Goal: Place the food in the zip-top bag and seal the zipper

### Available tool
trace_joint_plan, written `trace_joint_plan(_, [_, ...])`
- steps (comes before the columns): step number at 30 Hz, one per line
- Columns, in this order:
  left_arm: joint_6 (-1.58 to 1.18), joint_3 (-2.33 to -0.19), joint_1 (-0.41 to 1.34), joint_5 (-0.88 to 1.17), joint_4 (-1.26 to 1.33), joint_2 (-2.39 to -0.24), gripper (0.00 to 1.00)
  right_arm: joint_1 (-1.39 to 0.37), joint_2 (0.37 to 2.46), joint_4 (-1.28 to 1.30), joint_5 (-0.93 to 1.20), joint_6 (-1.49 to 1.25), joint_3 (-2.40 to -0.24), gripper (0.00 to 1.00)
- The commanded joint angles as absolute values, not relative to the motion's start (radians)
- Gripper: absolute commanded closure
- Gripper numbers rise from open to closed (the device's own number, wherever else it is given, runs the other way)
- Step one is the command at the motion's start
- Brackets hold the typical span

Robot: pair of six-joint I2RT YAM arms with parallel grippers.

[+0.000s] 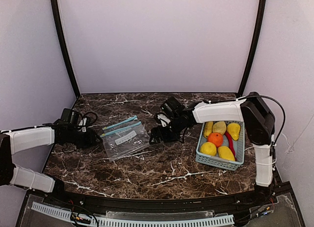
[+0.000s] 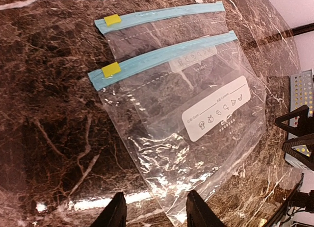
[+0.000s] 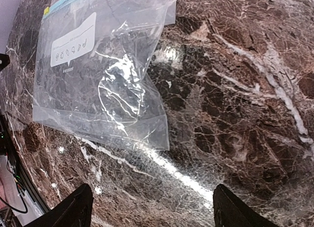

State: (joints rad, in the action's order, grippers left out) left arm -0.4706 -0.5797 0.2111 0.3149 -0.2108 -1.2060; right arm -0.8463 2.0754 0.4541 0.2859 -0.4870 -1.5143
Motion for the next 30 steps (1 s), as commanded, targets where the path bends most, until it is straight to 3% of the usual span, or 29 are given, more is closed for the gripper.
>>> trace_joint_plan(1, [-0.507,-0.534,0.206,0.486,-0.091,-1.266,0.58,-0.844,2.102,0.38,0.36,-0.455,-1.514,0.22])
trace_joint_plan(5, [-0.54,-0.507,0.207,0.588,0.011,-1.338,0.58,-0.837,2.091,0.335,0.377,-0.412,-1.462,0.33])
trace_joint_plan(12, [-0.689,-0.41,0.211,0.699,0.265,-1.373,0.56,-0.792,2.039,0.259,0.409,-0.446,-1.324,0.33])
trace_joint_plan(20, [-0.702,-0.385,0.239,0.491,0.129,-1.151,0.48,-0.776,1.981,0.243,0.4,-0.415,-1.228,0.3])
trace_joint_plan(30, [-0.61,-0.4,0.238,0.231,-0.15,-0.895,0.31,-0.806,2.072,0.17,0.539,-0.433,-1.335,0.33])
